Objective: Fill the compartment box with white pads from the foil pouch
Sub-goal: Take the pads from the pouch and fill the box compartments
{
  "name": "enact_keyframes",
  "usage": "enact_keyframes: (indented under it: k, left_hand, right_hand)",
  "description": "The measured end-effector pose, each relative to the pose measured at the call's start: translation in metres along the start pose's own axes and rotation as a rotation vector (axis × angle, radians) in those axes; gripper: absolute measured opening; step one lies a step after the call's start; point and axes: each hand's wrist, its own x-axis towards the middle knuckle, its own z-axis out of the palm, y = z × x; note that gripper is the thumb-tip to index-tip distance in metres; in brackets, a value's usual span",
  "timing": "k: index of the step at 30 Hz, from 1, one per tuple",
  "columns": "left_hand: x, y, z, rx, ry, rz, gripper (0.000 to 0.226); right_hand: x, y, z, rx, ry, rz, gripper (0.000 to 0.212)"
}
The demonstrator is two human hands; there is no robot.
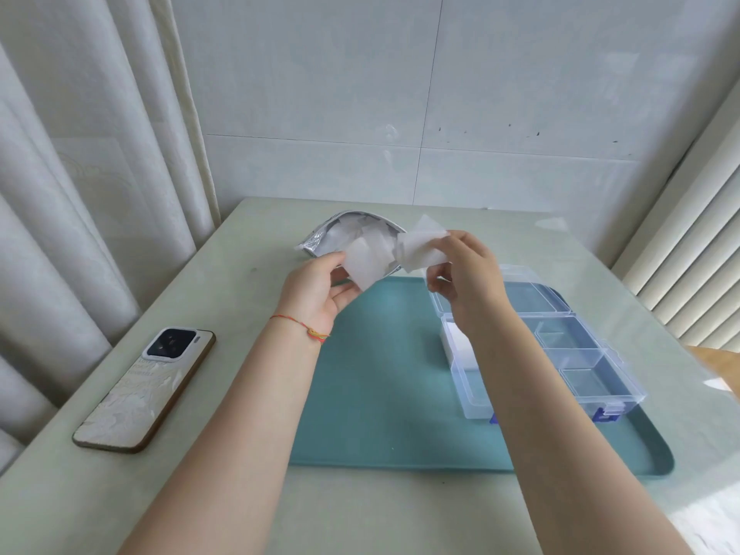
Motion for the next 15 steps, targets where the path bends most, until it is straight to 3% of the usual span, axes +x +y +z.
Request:
enact_keyframes:
  k: [3, 7, 15]
  left_hand:
    - [-0.001, 0.0, -0.002, 0.197, 0.049, 0.085, 0.007]
    - [-0.01, 0.002, 0.002, 0.358, -0.02, 0.115, 0.012]
    - [-0.02, 0.006, 0.007, 0.448, -0.149, 0.067, 0.016]
  right_hand:
    - [0.0, -0.005, -0.006, -0.1, -0.106, -0.058, 0.008]
    - [-0.007, 0.0, 0.0, -0.297, -0.332, -0.088, 0.002]
    - [-0.006, 0.006, 0.004, -0.421, -0.234, -0.122, 0.015]
